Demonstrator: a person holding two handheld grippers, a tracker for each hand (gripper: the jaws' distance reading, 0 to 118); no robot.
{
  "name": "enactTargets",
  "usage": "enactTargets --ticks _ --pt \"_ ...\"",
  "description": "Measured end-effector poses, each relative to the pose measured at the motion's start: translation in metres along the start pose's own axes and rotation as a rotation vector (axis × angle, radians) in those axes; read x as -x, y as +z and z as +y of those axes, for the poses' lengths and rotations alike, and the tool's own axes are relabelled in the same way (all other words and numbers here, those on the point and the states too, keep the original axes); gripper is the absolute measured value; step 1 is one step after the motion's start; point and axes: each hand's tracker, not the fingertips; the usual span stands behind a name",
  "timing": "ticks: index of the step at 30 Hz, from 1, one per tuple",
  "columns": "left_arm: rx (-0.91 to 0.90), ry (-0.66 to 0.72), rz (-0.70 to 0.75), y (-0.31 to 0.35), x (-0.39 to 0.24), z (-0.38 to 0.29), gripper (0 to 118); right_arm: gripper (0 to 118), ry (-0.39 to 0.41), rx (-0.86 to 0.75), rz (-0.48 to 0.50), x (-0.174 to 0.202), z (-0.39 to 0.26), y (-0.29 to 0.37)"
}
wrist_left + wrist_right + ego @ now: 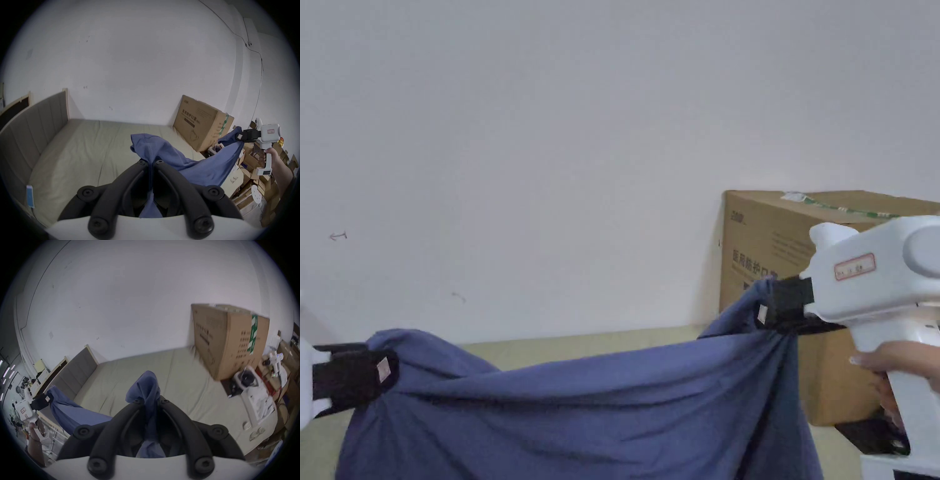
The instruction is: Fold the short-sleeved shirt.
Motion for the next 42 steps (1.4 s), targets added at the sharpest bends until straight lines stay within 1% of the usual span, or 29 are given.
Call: enactTargets --ticks 1,3,5,6,9,12,15,17,21,25,26,29,32,35,36,37,39,40,41,42 --pt "-0.015 0.0 0.005 0.003 -0.013 0.016 3 12 -0.012 -0.015 -0.002 0.004 0.017 0.004" --pt "-0.043 0.007 0.02 0.0 -0.017 0.051 3 12 -0.024 -0.066 -0.018 0.01 0.049 0.005" --pt "-0.073 0.035 0.019 -0.007 -0.014 0.086 3 12 0.005 -0.077 -0.058 0.021 0.084 0.004" --pt "-0.082 0.047 0.021 -0.014 -0.013 0.103 3 12 0.009 -0.089 -0.068 0.02 0.104 -0.004" --pt "-0.092 0.065 0.038 -0.043 -0.011 0.145 3 12 0.045 -0.148 -0.118 0.032 0.149 -0.021" --pt "-0.104 0.098 0.053 -0.082 -0.006 0.175 3 12 0.094 -0.189 -0.204 0.041 0.189 -0.05" --pt "-0.092 0.147 0.063 -0.131 0.003 0.198 3 12 0.081 -0.205 -0.269 0.044 0.226 -0.083" --pt "-0.096 0.166 0.068 -0.159 0.008 0.208 3 12 0.093 -0.229 -0.321 0.048 0.247 -0.102" --pt "-0.138 0.183 0.033 -0.203 0.017 0.222 3 12 0.185 -0.288 -0.394 0.053 0.28 -0.127" --pt "-0.143 0.161 0.06 -0.244 0.023 0.218 3 12 0.162 -0.301 -0.408 0.047 0.288 -0.161" --pt "-0.136 0.153 0.067 -0.254 0.023 0.214 3 12 0.158 -0.306 -0.418 0.046 0.28 -0.166" --pt "-0.092 0.133 0.094 -0.289 0.026 0.184 3 12 0.14 -0.282 -0.444 0.032 0.251 -0.21" --pt "0.05 0.196 0.134 -0.331 0.036 0.122 3 12 0.095 -0.164 -0.459 0.008 0.187 -0.271" --pt "0.248 0.277 0.171 -0.367 0.055 0.026 3 12 -0.003 0.004 -0.415 -0.025 0.083 -0.328" --pt "0.316 0.304 0.179 -0.372 0.063 -0.012 3 12 -0.03 0.081 -0.393 -0.038 0.041 -0.343" --pt "0.368 0.328 0.191 -0.368 0.064 -0.052 3 12 -0.059 0.152 -0.392 -0.05 -0.002 -0.354" --pt "0.445 0.353 0.206 -0.355 0.075 -0.118 3 12 -0.084 0.257 -0.39 -0.071 -0.083 -0.356" --pt "0.474 0.374 0.219 -0.342 0.081 -0.149 3 12 -0.09 0.3 -0.37 -0.082 -0.124 -0.351" --pt "0.49 0.388 0.191 -0.325 0.08 -0.172 3 12 -0.096 0.327 -0.352 -0.091 -0.155 -0.343" --pt "0.541 0.374 0.151 -0.308 0.08 -0.195 3 12 -0.123 0.375 -0.346 -0.099 -0.186 -0.333"
